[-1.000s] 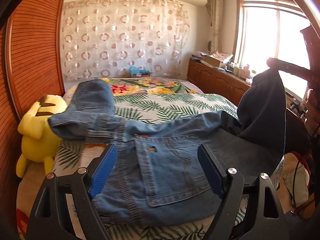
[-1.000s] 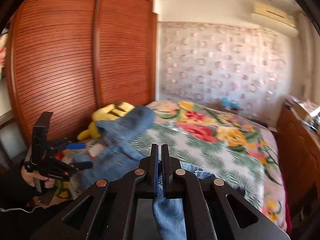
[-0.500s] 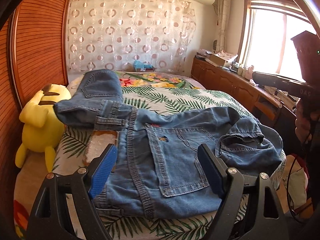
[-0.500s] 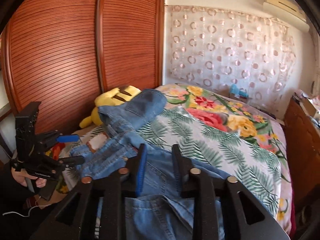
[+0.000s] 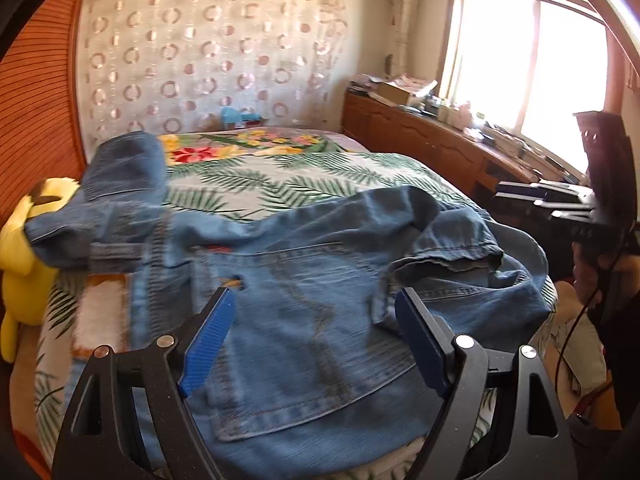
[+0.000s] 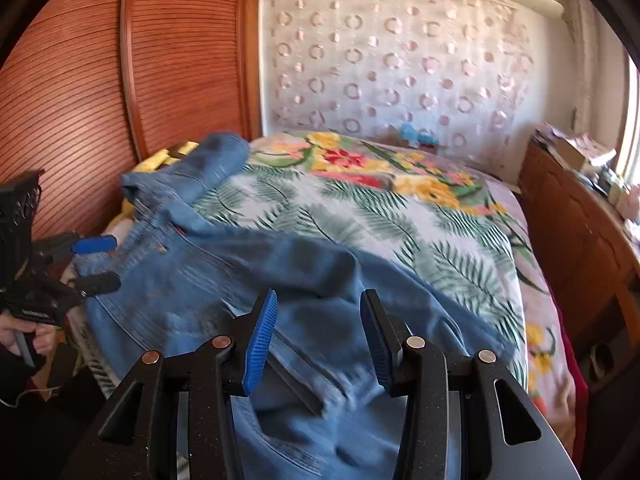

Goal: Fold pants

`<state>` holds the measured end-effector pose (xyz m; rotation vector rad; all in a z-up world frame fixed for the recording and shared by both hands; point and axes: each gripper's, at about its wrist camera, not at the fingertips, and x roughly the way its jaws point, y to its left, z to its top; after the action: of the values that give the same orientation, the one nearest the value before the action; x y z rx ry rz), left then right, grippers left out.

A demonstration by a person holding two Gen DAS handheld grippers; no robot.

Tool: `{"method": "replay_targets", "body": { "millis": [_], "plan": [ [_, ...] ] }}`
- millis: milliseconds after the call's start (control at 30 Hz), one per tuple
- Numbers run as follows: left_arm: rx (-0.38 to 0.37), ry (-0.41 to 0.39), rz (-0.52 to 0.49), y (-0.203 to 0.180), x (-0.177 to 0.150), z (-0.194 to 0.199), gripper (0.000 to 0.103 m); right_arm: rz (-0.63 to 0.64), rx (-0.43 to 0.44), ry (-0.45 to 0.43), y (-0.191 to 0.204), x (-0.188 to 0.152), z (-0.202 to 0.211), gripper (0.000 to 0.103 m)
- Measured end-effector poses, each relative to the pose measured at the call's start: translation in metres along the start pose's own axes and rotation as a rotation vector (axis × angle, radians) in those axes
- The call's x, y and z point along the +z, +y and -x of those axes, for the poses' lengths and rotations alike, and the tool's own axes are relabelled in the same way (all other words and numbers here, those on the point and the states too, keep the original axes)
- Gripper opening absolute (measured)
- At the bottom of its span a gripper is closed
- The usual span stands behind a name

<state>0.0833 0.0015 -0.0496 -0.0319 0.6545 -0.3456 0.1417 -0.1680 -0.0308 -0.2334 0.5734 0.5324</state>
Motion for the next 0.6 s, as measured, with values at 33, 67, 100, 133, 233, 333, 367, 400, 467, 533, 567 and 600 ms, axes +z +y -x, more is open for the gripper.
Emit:
{"method": "replay_targets", "body": {
  "millis": [33,67,100,133,233,333,367,400,467,533,567,600],
  "plan": [
    [-0.008,0.002,-0.005,-0.003,0.001,-0.002,0.081,-0.01,-0.004,0.006,-0.001,-0.002,-0.002,0.046],
    [-0.019,0.008,-0.01,-0.006,0.002,-0.005,0.08,-0.023,-0.004,0.013,-0.001,-0.004,-0.003,0.047],
    [-0.032,0.016,-0.017,-0.011,0.004,-0.009,0.076,-0.037,-0.002,0.021,-0.001,-0.006,-0.004,0.048],
    [-0.043,0.022,-0.023,-0.014,0.004,-0.012,0.074,-0.047,-0.002,0.029,-0.001,-0.008,-0.005,0.048],
    [-0.082,0.05,-0.045,-0.024,0.005,-0.023,0.063,-0.072,0.001,0.048,0.0,-0.011,-0.007,0.048],
    [-0.097,0.085,-0.067,-0.032,0.003,-0.033,0.055,-0.102,0.006,0.066,0.003,-0.012,-0.007,0.048],
    [-0.102,0.096,-0.075,-0.035,0.002,-0.037,0.053,-0.111,0.007,0.072,0.004,-0.012,-0.009,0.048],
    [-0.109,0.112,-0.083,-0.039,0.0,-0.042,0.053,-0.12,0.008,0.077,0.004,-0.012,-0.01,0.048],
    [-0.113,0.133,-0.091,-0.042,-0.004,-0.047,0.053,-0.141,0.015,0.089,0.004,-0.014,-0.011,0.048],
    [-0.116,0.156,-0.096,-0.045,-0.009,-0.054,0.053,-0.158,0.027,0.099,0.004,-0.017,-0.011,0.048],
    [-0.118,0.165,-0.1,-0.047,-0.011,-0.057,0.053,-0.164,0.028,0.107,0.006,-0.017,-0.012,0.048],
    [-0.116,0.169,-0.102,-0.049,-0.013,-0.058,0.053,-0.173,0.027,0.113,0.002,-0.018,-0.013,0.048]
  ]
}}
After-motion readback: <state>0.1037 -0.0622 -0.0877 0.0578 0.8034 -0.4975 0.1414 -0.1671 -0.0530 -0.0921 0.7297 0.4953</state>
